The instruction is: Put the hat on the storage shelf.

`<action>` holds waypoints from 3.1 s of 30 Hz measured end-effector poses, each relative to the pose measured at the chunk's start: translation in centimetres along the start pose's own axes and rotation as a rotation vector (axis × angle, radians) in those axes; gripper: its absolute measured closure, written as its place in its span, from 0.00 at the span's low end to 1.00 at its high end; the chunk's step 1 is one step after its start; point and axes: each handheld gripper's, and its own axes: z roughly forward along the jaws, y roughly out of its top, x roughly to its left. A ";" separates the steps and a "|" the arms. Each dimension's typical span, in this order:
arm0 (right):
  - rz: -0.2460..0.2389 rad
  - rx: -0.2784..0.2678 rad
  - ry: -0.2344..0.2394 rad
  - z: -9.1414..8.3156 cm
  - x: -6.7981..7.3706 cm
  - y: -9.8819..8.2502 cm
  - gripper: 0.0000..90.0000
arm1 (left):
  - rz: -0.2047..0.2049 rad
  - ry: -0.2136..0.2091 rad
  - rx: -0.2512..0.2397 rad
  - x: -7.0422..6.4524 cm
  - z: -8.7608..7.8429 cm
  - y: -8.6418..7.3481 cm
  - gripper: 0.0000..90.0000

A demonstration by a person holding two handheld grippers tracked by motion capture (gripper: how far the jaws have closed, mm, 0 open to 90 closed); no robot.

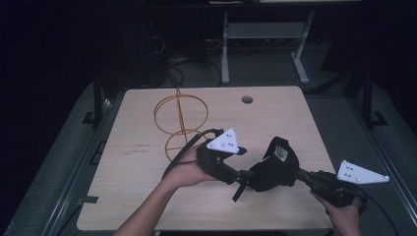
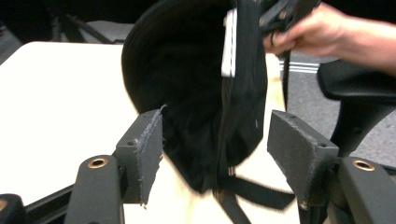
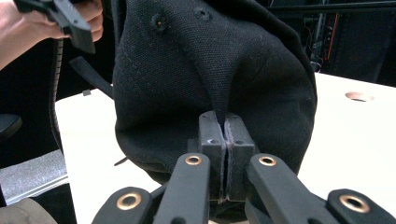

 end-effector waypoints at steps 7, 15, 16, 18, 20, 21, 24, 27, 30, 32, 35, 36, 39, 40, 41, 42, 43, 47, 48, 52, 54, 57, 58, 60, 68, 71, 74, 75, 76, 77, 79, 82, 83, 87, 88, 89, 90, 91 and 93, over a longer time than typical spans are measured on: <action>-0.010 0.017 -0.014 -0.9 -0.6 2.0 0.98 | -0.031 0.055 -0.002 0.0 -1.7 -3.1 0.38; -0.017 0.046 -0.016 -0.5 -1.1 4.2 0.98 | -0.077 0.099 0.002 -0.4 -2.7 -6.8 0.38; -0.027 0.056 -0.015 -0.2 -1.3 4.8 0.98 | -0.089 0.114 0.003 -0.5 -2.9 -7.7 0.37; -0.033 0.067 -0.011 0.1 -1.4 5.5 0.98 | -0.092 0.124 0.003 -0.5 -3.2 -8.6 0.37; -0.035 0.072 -0.007 0.3 -1.5 6.2 0.98 | -0.093 0.140 0.006 -0.5 -3.4 -9.4 0.37; -0.033 0.072 -0.006 0.5 -1.5 6.6 0.98 | -0.092 0.147 0.009 -0.5 -3.5 -9.7 0.37; -0.033 0.070 -0.002 0.8 -1.6 7.6 0.98 | -0.088 0.179 0.028 -0.5 -3.8 -10.9 0.36; -0.036 0.078 0.005 1.3 -1.7 8.5 0.98 | -0.094 0.194 0.037 -0.5 -4.0 -11.9 0.35; -0.034 0.083 0.012 1.8 -1.7 9.3 0.98 | -0.101 0.209 0.041 -0.5 -4.1 -12.6 0.34; -0.035 0.089 0.012 2.2 -1.7 9.8 0.98 | -0.116 0.218 0.041 -0.4 -4.0 -13.6 0.33; -0.042 0.100 0.020 2.9 -1.6 10.5 0.98 | -0.113 0.231 0.065 -0.4 -3.7 -14.4 0.32; -0.045 0.100 0.023 3.0 -1.6 10.7 0.98 | -0.118 0.233 0.068 -0.4 -3.6 -14.6 0.32; -0.049 0.103 0.025 3.4 -1.5 11.2 0.98 | -0.115 0.234 0.091 -0.3 -3.5 -15.1 0.32; -0.048 0.102 0.028 3.5 -1.5 11.4 0.98 | -0.119 0.236 0.091 -0.4 -3.5 -15.3 0.32; -0.050 0.103 0.033 3.8 -1.4 11.9 0.98 | -0.126 0.237 0.091 -0.3 -3.6 -15.7 0.32; -0.050 0.103 0.033 3.8 -1.4 11.9 0.98 | -0.126 0.237 0.091 -0.3 -3.6 -15.7 0.32; -0.053 0.103 0.040 4.1 -1.3 12.4 0.98 | -0.128 0.242 0.091 -0.3 -3.6 -15.8 0.31; -0.070 0.108 0.052 4.6 -1.0 13.6 0.98 | -0.144 0.263 0.064 -0.2 -4.0 -16.1 0.31; -0.073 0.109 0.054 4.7 -1.0 13.9 0.98 | -0.141 0.266 0.065 -0.2 -4.0 -16.2 0.31; -0.086 0.106 0.063 5.2 -0.7 14.8 0.98 | -0.139 0.269 0.069 -0.1 -4.0 -16.3 0.31; -0.089 0.103 0.072 5.7 -0.6 15.4 0.98 | -0.144 0.270 0.067 -0.1 -3.9 -16.4 0.31; -0.094 0.105 0.084 6.4 -0.4 16.2 0.98 | -0.138 0.271 0.078 -0.1 -3.9 -16.5 0.31; -0.102 0.106 0.091 6.9 -0.3 16.7 0.98 | -0.136 0.273 0.079 -0.1 -3.9 -16.5 0.31; -0.107 0.109 0.099 7.4 -0.2 17.1 0.98 | -0.138 0.276 0.076 -0.1 -3.9 -16.5 0.31; -0.127 0.120 0.136 10.2 0.0 19.4 0.98 | -0.140 0.278 0.081 0.1 -3.9 -16.6 0.31; -0.133 0.123 0.149 11.1 0.2 20.2 0.98 | -0.136 0.276 0.093 0.2 -3.8 -16.7 0.31; -0.139 0.124 0.155 11.8 0.4 20.6 0.98 | -0.139 0.275 0.097 0.1 -3.6 -16.7 0.31; -0.141 0.123 0.159 12.0 0.4 20.7 0.98 | -0.133 0.271 0.103 0.1 -3.6 -16.6 0.31; -0.143 0.125 0.164 12.4 0.5 21.0 0.98 | -0.129 0.270 0.103 0.1 -3.5 -16.6 0.31; -0.147 0.127 0.166 12.7 0.6 21.3 0.98 | -0.129 0.269 0.101 0.1 -3.5 -16.6 0.31; -0.147 0.132 0.177 13.6 0.7 21.8 0.98 | -0.133 0.264 0.099 0.1 -3.4 -16.6 0.31; -0.151 0.148 0.185 14.8 0.8 22.4 0.98 | -0.121 0.259 0.108 0.1 -3.3 -16.6 0.31; -0.152 0.152 0.188 15.0 0.9 22.5 0.98 | -0.122 0.257 0.114 0.1 -3.3 -16.6 0.31; -0.162 0.169 0.199 16.6 1.2 23.4 0.98 | -0.122 0.255 0.115 -0.1 -3.1 -16.6 0.31; -0.166 0.177 0.204 17.0 1.3 23.7 0.98 | -0.123 0.254 0.112 -0.2 -3.1 -16.6 0.31; -0.172 0.188 0.213 17.9 1.6 24.0 0.98 | -0.121 0.255 0.110 -0.2 -3.2 -16.6 0.31; -0.175 0.191 0.214 18.2 1.7 24.1 0.98 | -0.120 0.256 0.112 -0.2 -3.2 -16.6 0.31; -0.175 0.191 0.214 18.2 1.7 24.1 0.98 | -0.120 0.256 0.112 -0.2 -3.2 -16.6 0.31; -0.190 0.208 0.224 19.5 2.2 24.7 0.98 | -0.123 0.255 0.106 -0.1 -3.2 -16.6 0.31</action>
